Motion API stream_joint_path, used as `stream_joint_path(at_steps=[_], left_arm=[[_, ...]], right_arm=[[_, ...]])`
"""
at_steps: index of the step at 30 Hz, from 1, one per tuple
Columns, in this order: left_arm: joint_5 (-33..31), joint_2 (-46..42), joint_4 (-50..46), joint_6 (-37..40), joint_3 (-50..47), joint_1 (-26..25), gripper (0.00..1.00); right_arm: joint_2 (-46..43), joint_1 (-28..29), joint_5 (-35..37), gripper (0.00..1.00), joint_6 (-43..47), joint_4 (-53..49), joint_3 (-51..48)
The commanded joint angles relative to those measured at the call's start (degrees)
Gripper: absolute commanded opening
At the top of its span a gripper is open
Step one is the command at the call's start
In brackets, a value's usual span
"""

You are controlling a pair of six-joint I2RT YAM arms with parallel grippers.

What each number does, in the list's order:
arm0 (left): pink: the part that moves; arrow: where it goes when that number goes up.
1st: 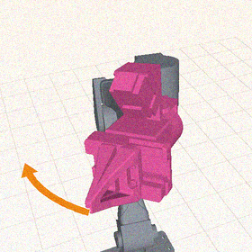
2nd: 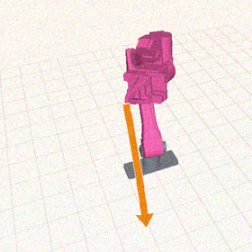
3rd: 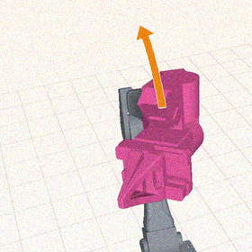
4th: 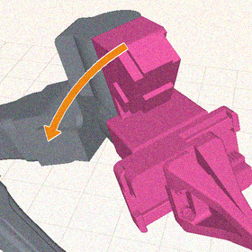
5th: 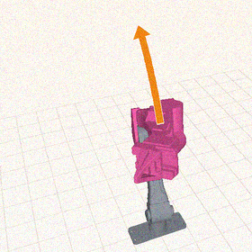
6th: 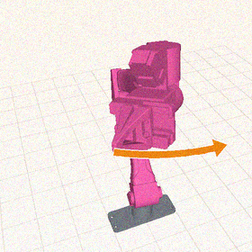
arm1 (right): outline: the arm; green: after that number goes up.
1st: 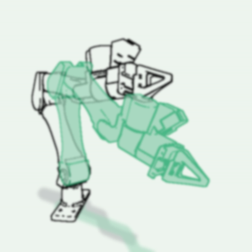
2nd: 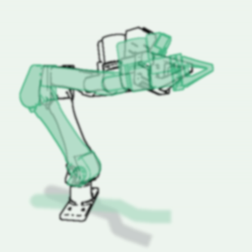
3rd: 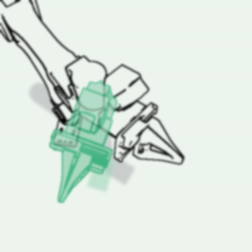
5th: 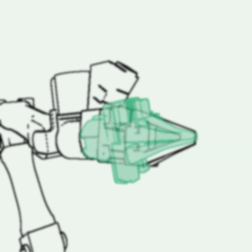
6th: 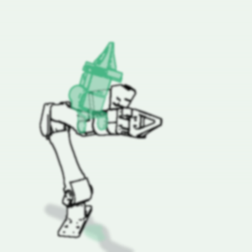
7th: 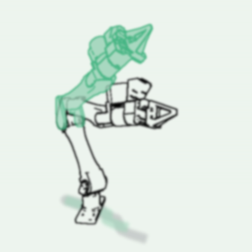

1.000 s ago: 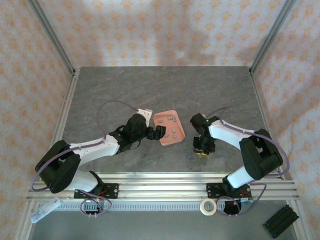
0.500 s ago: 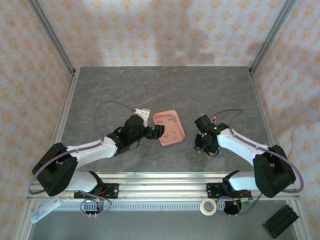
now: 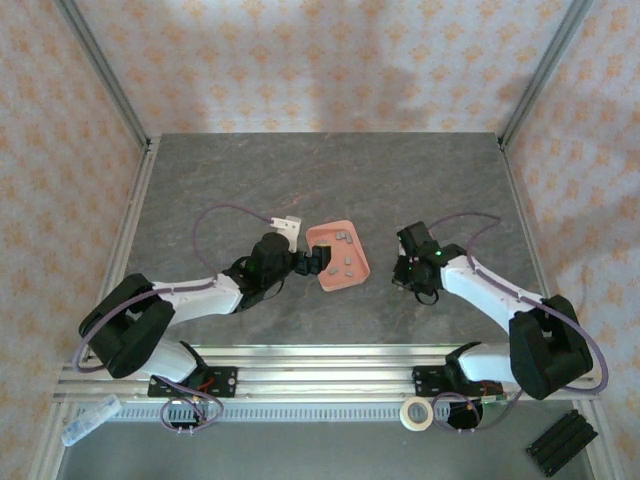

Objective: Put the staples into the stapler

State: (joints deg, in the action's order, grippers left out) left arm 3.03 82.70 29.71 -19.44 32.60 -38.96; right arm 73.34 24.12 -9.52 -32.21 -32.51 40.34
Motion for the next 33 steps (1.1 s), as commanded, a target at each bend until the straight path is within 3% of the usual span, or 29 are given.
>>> stream_joint_path(at_steps=[1, 13, 33], left_arm=[[-2.43, 1.12, 6.34, 0.53, 0.37, 0.04, 0.99], [-3.44, 1.87, 3.3, 3.18, 2.38, 0.02, 0.99], [-4.32, 2.29, 1.29, 4.59, 3.8, 0.02, 0.99]], right_arm=[[-1.57, -1.2, 4.66, 0.14, 5.08, -0.88, 3.44], [4.75, -3.22, 5.59, 0.14, 11.13, 1.29, 8.54], [12.1, -4.62, 2.84, 0.13, 12.26, 4.21, 12.05]])
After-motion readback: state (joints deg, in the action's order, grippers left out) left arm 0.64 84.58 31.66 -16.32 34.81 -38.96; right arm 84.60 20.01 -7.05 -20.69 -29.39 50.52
